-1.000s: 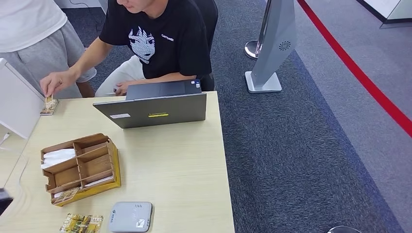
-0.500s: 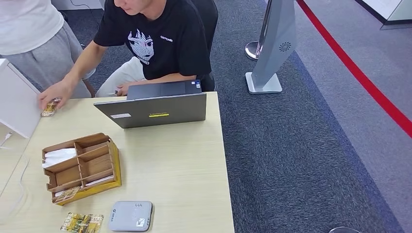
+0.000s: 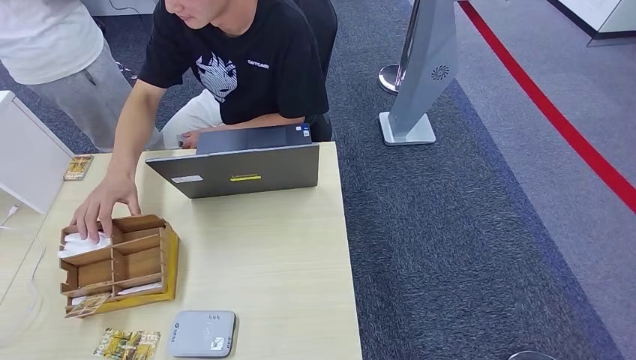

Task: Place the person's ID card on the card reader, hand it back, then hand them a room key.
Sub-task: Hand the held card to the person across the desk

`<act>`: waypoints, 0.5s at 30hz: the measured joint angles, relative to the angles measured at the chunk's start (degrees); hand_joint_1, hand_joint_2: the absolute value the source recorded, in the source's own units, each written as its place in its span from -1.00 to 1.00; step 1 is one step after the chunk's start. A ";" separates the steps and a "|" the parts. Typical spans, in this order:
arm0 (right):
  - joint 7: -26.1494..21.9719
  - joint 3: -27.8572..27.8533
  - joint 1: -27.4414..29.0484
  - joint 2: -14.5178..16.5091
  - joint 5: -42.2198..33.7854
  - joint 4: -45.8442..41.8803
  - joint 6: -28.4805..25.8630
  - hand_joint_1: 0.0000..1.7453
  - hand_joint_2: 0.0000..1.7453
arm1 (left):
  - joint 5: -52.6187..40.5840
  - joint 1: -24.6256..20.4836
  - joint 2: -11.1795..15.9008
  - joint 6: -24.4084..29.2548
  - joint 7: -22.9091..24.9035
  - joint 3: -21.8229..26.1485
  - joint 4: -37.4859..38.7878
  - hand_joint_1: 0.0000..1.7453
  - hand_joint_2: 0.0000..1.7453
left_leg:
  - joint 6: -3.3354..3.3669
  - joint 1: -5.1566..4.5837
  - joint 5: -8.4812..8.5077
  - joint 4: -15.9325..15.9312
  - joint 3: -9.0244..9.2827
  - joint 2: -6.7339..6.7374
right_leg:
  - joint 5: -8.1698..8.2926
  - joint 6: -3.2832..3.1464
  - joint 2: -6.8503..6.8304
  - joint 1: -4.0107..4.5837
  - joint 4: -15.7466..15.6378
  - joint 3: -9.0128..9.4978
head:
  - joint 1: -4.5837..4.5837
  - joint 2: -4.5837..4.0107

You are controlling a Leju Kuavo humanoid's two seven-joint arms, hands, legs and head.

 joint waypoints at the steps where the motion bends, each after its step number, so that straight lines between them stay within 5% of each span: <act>1: 0.72 -0.35 -0.62 0.00 1.18 0.82 -0.64 -1.00 1.00 | -0.33 0.12 -0.17 -0.40 1.83 -0.26 2.86 -0.96 1.00 | 0.00 0.00 0.00 0.00 0.01 0.00 | 0.00 0.00 0.00 0.00 0.00 0.00 | 0.01 0.00; 3: 2.43 -1.11 -1.88 0.00 3.79 2.57 -1.49 -1.00 1.00 | -1.23 0.12 -0.50 -1.09 5.30 -0.84 9.20 0.04 1.00 | 0.00 0.00 0.00 0.00 0.02 0.02 | 0.00 0.00 0.01 0.00 0.00 0.01 | 0.01 0.00; 5: 4.28 -1.80 -2.95 0.00 6.32 4.17 -1.97 -0.08 1.00 | -1.74 -0.16 -0.79 -1.56 8.51 -1.39 15.70 1.00 1.00 | 0.00 0.00 0.00 0.00 0.04 0.04 | 0.00 0.00 0.02 0.00 0.00 0.02 | -0.02 0.00; 7: 6.31 -2.26 -3.62 0.00 8.68 5.27 -2.22 0.92 1.00 | -2.20 -0.64 -1.08 -2.12 11.03 -2.01 22.15 1.00 1.00 | 0.00 0.00 0.00 0.00 0.05 0.03 | 0.00 0.00 0.01 0.00 0.00 0.05 | -0.02 0.00; 15: 16.29 -2.47 -3.91 0.01 20.10 6.41 -0.87 1.00 1.00 | -9.35 -4.61 -1.23 -4.39 19.29 -1.68 42.51 1.00 1.00 | 0.01 -0.01 0.00 0.01 0.05 0.02 | 0.01 0.02 0.00 -0.01 -0.02 0.07 | -0.01 0.00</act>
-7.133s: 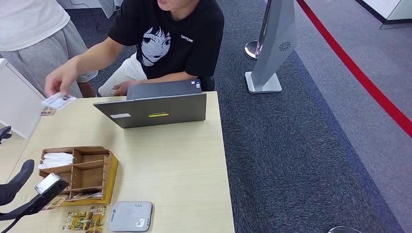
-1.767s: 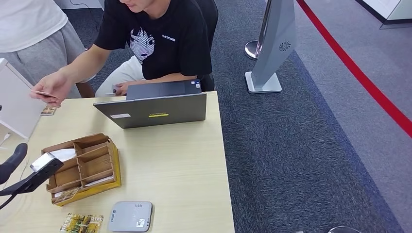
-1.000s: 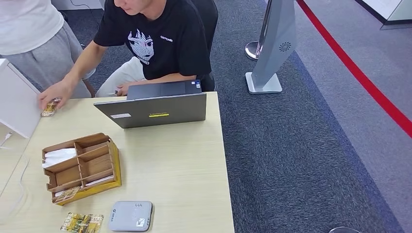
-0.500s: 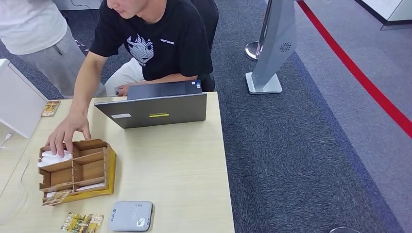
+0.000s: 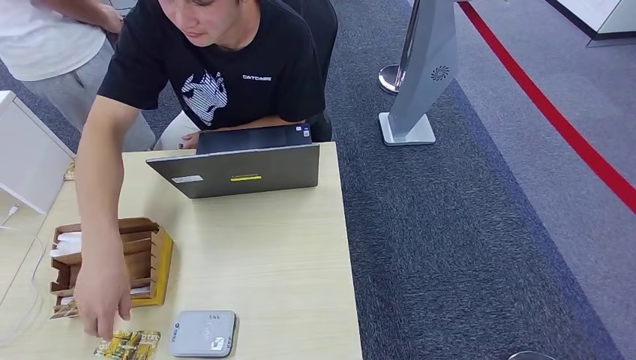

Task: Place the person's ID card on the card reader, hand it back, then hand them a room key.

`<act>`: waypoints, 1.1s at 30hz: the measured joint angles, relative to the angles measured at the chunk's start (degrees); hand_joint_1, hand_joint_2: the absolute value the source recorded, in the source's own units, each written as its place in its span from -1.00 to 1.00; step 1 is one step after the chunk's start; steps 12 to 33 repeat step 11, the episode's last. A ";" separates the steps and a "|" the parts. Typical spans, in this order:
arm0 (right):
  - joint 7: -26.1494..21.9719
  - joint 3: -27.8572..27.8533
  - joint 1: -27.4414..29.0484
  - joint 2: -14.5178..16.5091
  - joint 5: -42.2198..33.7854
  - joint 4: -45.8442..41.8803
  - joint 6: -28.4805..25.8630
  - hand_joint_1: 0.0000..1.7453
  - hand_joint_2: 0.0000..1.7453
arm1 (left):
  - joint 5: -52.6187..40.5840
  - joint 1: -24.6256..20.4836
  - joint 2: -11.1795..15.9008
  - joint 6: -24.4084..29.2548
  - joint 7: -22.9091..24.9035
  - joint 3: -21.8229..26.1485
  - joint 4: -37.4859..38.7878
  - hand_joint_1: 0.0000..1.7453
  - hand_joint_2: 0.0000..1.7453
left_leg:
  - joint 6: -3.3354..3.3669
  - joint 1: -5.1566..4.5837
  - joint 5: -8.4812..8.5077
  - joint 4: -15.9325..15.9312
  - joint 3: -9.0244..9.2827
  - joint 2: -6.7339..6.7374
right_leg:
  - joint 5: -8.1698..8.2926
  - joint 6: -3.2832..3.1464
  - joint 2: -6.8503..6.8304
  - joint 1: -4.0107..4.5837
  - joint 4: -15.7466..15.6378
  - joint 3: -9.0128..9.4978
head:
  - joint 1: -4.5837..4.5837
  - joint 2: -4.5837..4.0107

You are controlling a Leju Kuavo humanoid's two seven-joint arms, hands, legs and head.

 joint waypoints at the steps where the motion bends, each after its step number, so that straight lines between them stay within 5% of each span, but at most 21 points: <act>1: 0.95 0.01 0.02 0.00 0.90 0.01 0.50 1.00 1.00 | -1.33 -0.77 0.10 -0.39 0.84 0.61 2.34 1.00 1.00 | 0.00 0.00 0.00 0.00 0.00 0.00 | 0.00 0.00 0.00 0.00 0.00 0.00 | 0.00 0.00; 4: 2.97 0.02 0.11 -0.01 2.51 0.04 1.66 1.00 1.00 | -5.36 -3.30 0.54 -1.70 2.73 3.48 8.90 1.00 1.00 | 0.00 0.01 0.00 0.00 0.01 0.00 | 0.00 0.00 0.00 0.01 0.00 0.00 | 0.00 0.00; 8: 4.50 0.07 0.36 -0.01 2.77 0.08 3.59 1.00 1.00 | -8.60 -7.04 1.67 -3.76 3.55 7.75 17.74 1.00 -1.00 | 0.00 0.01 0.01 0.00 0.00 -0.06 | 0.00 0.00 -0.03 0.01 0.00 0.02 | 0.00 0.00; 9: 4.79 0.10 0.45 -0.01 2.74 0.08 4.32 1.00 1.00 | -9.31 -8.00 2.12 -4.15 3.60 8.72 20.20 1.00 -1.00 | 0.00 0.01 0.01 0.00 0.00 -0.07 | 0.00 0.00 -0.04 0.01 0.00 0.04 | 0.02 0.00; 10: 5.02 0.16 0.55 -0.01 2.78 0.09 5.20 0.98 1.00 | -10.13 -8.82 2.62 -4.45 3.57 9.52 22.61 1.00 -0.50 | 0.00 0.01 0.01 0.00 0.00 -0.07 | 0.00 0.00 -0.04 0.01 0.00 0.05 | 0.03 0.00; 11: 5.14 0.18 0.60 -0.01 2.79 0.09 5.64 0.97 1.00 | -10.52 -9.23 2.85 -4.60 3.56 9.91 23.82 1.00 -0.33 | 0.00 0.01 0.01 0.00 0.00 -0.07 | 0.00 0.00 -0.04 0.01 0.00 0.05 | 0.03 0.00; 33: 5.14 0.18 0.60 -0.01 2.79 0.09 5.64 0.97 1.00 | -10.52 -9.23 2.85 -4.60 3.56 9.91 23.82 1.00 -0.33 | 0.00 0.01 0.01 0.00 0.00 -0.07 | 0.00 0.00 -0.04 0.01 0.00 0.05 | 0.03 0.00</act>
